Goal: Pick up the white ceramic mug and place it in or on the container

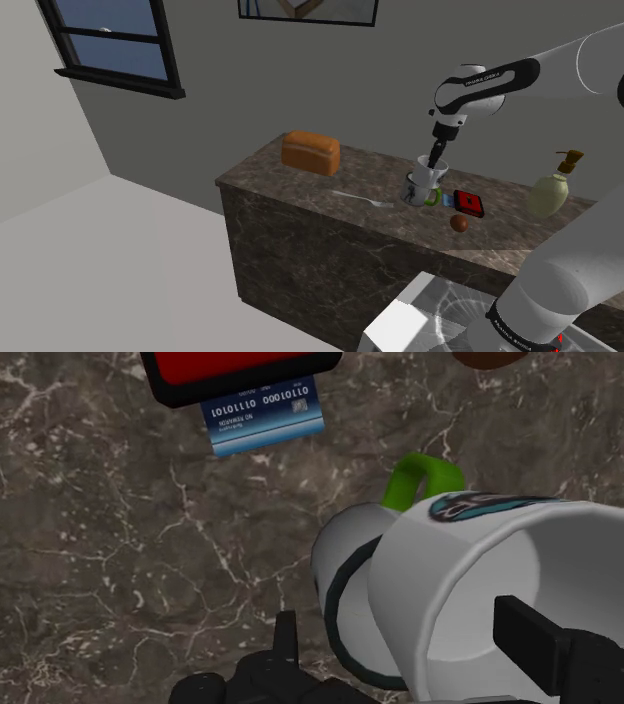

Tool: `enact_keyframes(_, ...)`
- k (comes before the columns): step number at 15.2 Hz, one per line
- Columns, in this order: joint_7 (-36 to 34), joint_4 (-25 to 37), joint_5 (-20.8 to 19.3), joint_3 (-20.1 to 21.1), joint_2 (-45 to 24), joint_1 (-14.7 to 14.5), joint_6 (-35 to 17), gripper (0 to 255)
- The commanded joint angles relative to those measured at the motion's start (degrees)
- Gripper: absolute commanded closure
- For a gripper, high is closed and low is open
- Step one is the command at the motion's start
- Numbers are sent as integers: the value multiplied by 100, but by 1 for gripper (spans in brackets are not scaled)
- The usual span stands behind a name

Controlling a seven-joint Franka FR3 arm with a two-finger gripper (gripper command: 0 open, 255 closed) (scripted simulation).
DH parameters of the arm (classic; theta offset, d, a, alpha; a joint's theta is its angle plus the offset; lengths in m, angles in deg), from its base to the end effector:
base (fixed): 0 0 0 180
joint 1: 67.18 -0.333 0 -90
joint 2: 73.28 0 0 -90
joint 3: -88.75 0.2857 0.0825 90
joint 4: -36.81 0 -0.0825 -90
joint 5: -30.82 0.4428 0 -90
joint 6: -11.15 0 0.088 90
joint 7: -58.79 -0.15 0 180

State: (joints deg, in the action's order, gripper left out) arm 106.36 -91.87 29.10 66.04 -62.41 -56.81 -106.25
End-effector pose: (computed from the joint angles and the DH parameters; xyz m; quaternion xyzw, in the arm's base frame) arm 0.4563 -0.2968 0.3369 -0.9903 -0.1366 -0.0069 0.0245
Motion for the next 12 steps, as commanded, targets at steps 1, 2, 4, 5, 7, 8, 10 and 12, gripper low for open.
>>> enact_keyframes(1,-2,4,4,2,-8,-3,-3,0)
enact_keyframes(2,-20,141,-17,13,55,0,193,0)
enact_keyframes(4,-46,438,-47,35,155,2,584,0)
enact_keyframes(5,-53,563,-55,43,185,2,737,0)
enact_keyframes(7,-53,562,-55,43,186,2,737,0)
enact_keyframes(8,-53,563,-55,43,185,2,737,0)
enact_keyframes(10,-53,563,-55,43,185,2,737,0)
enact_keyframes(12,-53,563,-55,43,185,2,737,0)
